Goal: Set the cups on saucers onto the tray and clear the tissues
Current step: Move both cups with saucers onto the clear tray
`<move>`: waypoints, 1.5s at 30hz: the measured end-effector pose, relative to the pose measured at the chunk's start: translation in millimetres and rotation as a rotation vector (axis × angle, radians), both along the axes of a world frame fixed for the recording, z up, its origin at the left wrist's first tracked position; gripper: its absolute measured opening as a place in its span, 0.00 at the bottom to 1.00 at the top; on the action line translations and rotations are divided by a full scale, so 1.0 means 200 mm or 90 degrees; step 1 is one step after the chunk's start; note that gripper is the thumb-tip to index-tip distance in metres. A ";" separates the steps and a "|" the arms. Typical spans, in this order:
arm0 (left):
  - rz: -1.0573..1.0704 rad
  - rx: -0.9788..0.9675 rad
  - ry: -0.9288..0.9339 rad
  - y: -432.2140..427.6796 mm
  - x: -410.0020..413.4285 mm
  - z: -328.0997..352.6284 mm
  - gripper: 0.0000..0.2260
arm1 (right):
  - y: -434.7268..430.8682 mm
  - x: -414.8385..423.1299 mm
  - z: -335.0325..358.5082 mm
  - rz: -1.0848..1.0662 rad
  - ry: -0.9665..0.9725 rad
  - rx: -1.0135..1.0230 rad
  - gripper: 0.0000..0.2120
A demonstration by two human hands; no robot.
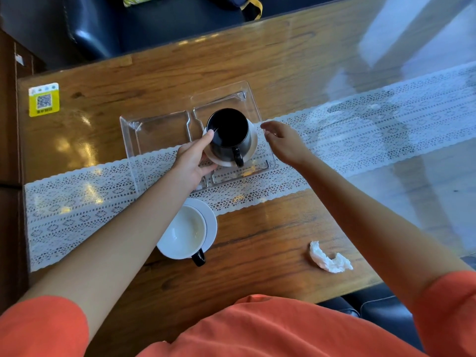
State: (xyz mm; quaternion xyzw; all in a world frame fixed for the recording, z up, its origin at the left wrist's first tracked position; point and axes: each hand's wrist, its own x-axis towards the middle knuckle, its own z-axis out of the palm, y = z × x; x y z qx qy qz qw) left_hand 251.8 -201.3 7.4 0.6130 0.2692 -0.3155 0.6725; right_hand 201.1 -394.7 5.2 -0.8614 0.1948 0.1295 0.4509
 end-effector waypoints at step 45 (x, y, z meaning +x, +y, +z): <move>-0.096 0.099 0.000 0.87 -0.67 -0.13 0.18 | 0.74 -0.56 -0.13 0.017 0.184 0.261 0.29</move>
